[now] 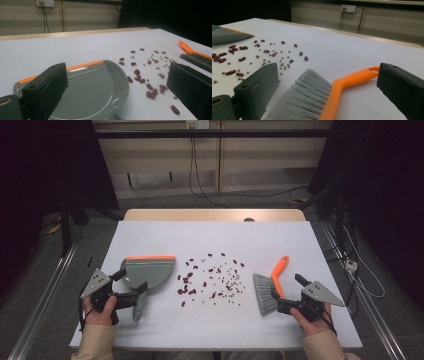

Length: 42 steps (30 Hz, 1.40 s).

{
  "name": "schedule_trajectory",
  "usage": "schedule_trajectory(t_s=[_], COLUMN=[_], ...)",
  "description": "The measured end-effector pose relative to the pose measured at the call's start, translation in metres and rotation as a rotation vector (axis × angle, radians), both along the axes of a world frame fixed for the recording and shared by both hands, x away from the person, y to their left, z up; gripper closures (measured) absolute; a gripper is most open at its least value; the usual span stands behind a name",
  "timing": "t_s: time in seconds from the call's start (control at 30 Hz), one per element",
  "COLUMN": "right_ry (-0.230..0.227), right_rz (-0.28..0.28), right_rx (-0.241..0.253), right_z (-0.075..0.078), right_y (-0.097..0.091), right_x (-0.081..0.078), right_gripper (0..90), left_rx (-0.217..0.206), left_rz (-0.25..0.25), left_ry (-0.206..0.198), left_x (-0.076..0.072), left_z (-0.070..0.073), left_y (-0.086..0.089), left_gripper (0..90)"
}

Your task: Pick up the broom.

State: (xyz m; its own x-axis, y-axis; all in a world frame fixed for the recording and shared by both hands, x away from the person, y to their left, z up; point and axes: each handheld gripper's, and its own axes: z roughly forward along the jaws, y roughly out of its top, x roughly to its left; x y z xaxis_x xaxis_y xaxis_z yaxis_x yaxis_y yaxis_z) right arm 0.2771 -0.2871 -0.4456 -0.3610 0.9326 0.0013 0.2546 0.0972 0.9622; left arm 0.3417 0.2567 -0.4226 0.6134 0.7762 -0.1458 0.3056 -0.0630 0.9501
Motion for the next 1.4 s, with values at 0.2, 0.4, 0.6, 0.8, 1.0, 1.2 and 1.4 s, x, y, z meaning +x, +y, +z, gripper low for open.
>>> schedule_trajectory(t_s=[0.2, 0.4, 0.6, 0.8, 1.0, 1.2, 1.4], right_ry=[0.029, 0.091, 0.185, 0.271, 0.347, 0.446, 0.453], right_rz=[-0.026, -0.108, -0.193, -0.192, -0.194, -0.215, -0.183], right_rx=[-0.018, -0.068, -0.038, 0.001, -0.035, -0.041, -0.062], right_z=[0.002, 0.009, 0.006, -0.002, -0.01, -0.017, -0.017], right_y=[-0.001, -0.001, -0.015, -0.014, 0.0, 0.004, 0.005], right_x=[0.006, 0.028, 0.05, 0.067, 0.081, 0.088, 0.091], right_gripper=[4.1, 4.4, 19.6, 23.4, 27.8, 36.3, 42.7], left_rx=[0.003, 0.009, 0.022, 0.03, 0.037, 0.03, 0.037], left_rz=[-0.006, -0.019, -0.021, -0.019, -0.021, -0.022, -0.023], left_ry=[-0.006, -0.008, -0.005, -0.005, 0.0, 0.005, 0.005], left_x=[0.0, 0.001, 0.002, 0.003, 0.003, 0.003, 0.004], left_z=[0.001, 0.0, -0.001, -0.001, -0.002, -0.003, -0.003], left_y=[-0.001, -0.003, -0.005, -0.006, -0.006, -0.006, -0.006], left_gripper=[3.3, 3.3, 3.3, 3.3, 3.3, 3.3, 3.4])
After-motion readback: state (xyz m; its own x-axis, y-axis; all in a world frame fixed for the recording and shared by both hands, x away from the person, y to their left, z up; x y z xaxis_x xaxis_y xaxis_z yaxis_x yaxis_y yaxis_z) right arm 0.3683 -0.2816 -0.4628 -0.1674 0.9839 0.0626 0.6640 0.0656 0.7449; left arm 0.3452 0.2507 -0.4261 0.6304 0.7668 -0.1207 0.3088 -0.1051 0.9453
